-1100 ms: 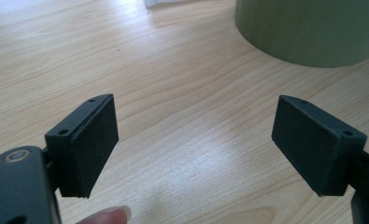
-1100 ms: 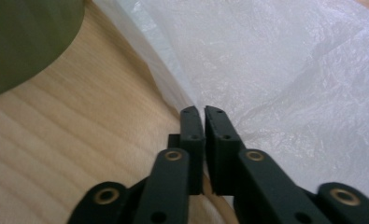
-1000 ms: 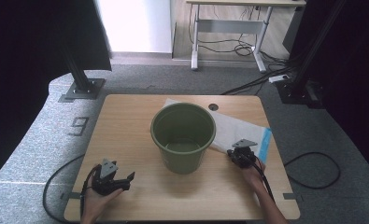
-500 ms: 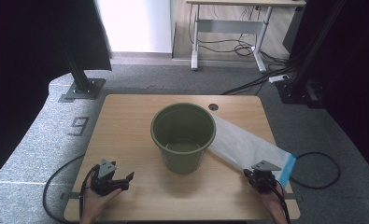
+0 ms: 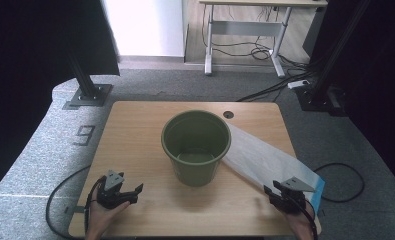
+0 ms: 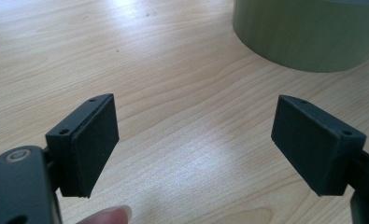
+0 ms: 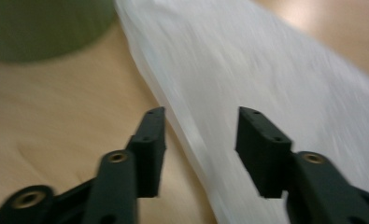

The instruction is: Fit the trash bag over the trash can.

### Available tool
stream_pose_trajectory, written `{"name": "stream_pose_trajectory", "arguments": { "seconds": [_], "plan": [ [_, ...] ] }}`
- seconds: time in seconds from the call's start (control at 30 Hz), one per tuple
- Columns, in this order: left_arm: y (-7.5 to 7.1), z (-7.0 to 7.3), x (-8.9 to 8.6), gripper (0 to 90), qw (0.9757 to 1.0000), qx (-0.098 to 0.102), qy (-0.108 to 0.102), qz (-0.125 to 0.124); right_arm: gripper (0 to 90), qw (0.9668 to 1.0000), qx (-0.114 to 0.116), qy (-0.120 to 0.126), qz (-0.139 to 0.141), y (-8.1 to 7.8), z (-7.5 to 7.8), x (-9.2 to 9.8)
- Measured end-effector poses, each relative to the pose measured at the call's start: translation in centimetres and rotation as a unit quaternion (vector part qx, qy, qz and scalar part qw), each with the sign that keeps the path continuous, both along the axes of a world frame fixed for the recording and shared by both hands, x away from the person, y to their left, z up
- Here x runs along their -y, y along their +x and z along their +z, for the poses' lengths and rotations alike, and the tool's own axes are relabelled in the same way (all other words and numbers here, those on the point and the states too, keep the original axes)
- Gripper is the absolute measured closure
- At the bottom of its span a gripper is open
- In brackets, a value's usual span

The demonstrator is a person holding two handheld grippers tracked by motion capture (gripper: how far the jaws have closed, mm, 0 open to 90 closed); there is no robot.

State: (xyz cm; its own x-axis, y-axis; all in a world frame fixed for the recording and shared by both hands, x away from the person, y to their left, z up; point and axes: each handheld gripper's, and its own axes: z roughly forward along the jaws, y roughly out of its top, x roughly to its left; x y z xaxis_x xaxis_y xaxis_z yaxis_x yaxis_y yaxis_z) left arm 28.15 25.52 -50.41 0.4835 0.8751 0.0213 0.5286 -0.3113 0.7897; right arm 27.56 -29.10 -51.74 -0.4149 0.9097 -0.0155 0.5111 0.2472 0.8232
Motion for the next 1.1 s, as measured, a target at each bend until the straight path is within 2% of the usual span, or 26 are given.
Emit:
{"name": "stream_pose_trajectory", "arguments": {
  "seconds": [0.03, 0.1, 0.13, 0.17, 0.2, 0.4, 0.5, 0.67, 0.8, 0.93, 1.1],
  "plan": [
    [0.1, -0.1, 0.1, 14.8, 1.0000, -0.002, 0.001, -0.001, 44.6, 0.9998, 0.011, 0.003, 0.017, 1.0, 0.7, -1.4],
    [0.1, -0.1, 0.2, 14.8, 1.0000, -0.003, 0.003, -0.003, 41.7, 0.9989, 0.017, -0.005, 0.042, 2.1, 1.0, -3.1],
    [0.1, -0.1, 0.2, 14.8, 1.0000, -0.003, 0.003, -0.003, 41.0, 0.9983, 0.018, -0.011, 0.054, 2.7, 1.1, -3.8],
    [0.1, -0.1, 0.2, 14.8, 1.0000, -0.003, 0.003, -0.003, 41.0, 0.9983, 0.018, -0.011, 0.054, 2.7, 1.1, -3.8],
    [0.0, -0.1, 0.3, 14.8, 1.0000, -0.003, 0.003, -0.002, 40.3, 0.9976, 0.018, -0.014, 0.066, 4.5, 1.1, -5.1],
    [0.1, -0.3, 0.3, 14.8, 1.0000, -0.004, 0.006, -0.002, 38.6, 0.9967, 0.007, 0.005, 0.080, 8.8, 0.8, -7.7],
    [0.1, -0.4, 0.3, 14.8, 1.0000, -0.006, 0.007, -0.002, 37.2, 0.9959, 0.000, 0.001, 0.090, 10.5, 0.1, -9.1],
    [0.1, -0.3, 0.2, 14.8, 1.0000, -0.005, 0.004, 0.000, 37.3, 0.9954, -0.001, -0.010, 0.095, 11.9, -1.1, -10.7],
    [0.1, -0.4, 0.2, 14.9, 1.0000, -0.005, 0.006, 0.000, 38.0, 0.9954, -0.008, -0.019, 0.094, 12.3, -1.7, -11.3],
    [0.2, -0.4, 0.2, 14.9, 1.0000, -0.007, 0.006, 0.000, 44.5, 0.9951, -0.016, -0.036, 0.090, 12.7, -2.5, -11.9],
    [0.2, -0.5, 0.2, 14.8, 0.9999, -0.009, 0.008, -0.001, 50.8, 0.9951, -0.028, -0.035, 0.088, 13.3, -3.1, -12.1]
  ]
}}
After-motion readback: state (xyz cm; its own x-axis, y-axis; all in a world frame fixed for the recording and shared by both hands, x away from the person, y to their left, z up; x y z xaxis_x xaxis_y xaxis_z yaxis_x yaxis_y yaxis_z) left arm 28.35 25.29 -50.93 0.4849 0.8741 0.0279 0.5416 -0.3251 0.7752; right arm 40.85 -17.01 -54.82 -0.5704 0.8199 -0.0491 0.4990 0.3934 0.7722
